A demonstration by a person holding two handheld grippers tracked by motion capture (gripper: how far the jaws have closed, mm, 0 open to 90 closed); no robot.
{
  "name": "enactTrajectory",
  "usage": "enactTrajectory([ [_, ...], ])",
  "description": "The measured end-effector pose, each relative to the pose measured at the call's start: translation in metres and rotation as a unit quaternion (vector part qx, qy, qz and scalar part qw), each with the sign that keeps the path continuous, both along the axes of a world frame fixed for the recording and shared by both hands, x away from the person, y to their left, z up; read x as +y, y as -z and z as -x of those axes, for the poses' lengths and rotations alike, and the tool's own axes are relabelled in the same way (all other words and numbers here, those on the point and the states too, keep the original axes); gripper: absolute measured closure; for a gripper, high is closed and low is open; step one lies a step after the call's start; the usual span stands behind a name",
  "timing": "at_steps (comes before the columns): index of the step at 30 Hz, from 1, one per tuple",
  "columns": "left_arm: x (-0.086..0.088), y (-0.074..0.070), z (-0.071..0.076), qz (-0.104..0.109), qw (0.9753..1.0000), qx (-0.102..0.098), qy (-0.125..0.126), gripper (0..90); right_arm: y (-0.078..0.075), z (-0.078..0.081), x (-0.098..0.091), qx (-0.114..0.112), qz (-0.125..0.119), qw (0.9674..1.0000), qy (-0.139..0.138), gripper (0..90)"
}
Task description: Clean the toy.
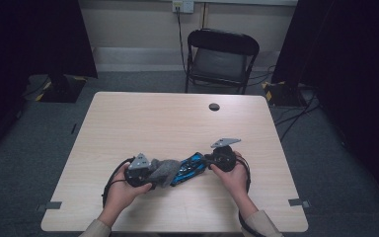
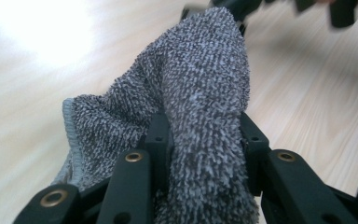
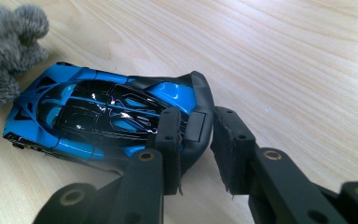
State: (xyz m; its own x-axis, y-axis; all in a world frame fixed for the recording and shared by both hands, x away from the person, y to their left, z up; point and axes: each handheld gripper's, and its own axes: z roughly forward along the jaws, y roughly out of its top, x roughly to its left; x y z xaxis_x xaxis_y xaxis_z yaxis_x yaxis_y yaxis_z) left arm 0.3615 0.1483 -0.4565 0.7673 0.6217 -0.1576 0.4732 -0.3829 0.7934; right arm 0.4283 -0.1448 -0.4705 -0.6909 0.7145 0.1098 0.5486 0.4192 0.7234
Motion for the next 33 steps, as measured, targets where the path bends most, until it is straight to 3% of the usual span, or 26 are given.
enactTrajectory([
  [2, -0.015, -0.003, -0.006, 0.008, 0.9999, 0.001, 0.009, 64.8, 0.0, 0.0, 0.0, 0.0, 0.001, 1.0, 0.0, 72.4],
  [8, -0.058, 0.002, -0.025, 0.005, 0.9996, 0.002, 0.027, 64.5, 0.001, -0.001, -0.001, 0.004, -0.003, 1.0, -0.002, 71.0],
  [13, -0.075, 0.004, -0.033, 0.005, 0.9994, 0.002, 0.033, 64.4, 0.002, -0.001, -0.004, 0.003, -0.008, 1.0, 0.002, 70.4],
  [19, -0.071, 0.005, -0.03, 0.003, 0.9994, 0.0, 0.035, 64.6, 0.003, -0.001, -0.006, 0.003, -0.01, 0.9999, 0.005, 70.5],
  [33, -0.041, 0.011, -0.017, 0.003, 0.9996, 0.009, 0.025, 64.6, 0.002, 0.0, -0.004, 0.003, -0.003, 1.0, 0.006, 70.6],
])
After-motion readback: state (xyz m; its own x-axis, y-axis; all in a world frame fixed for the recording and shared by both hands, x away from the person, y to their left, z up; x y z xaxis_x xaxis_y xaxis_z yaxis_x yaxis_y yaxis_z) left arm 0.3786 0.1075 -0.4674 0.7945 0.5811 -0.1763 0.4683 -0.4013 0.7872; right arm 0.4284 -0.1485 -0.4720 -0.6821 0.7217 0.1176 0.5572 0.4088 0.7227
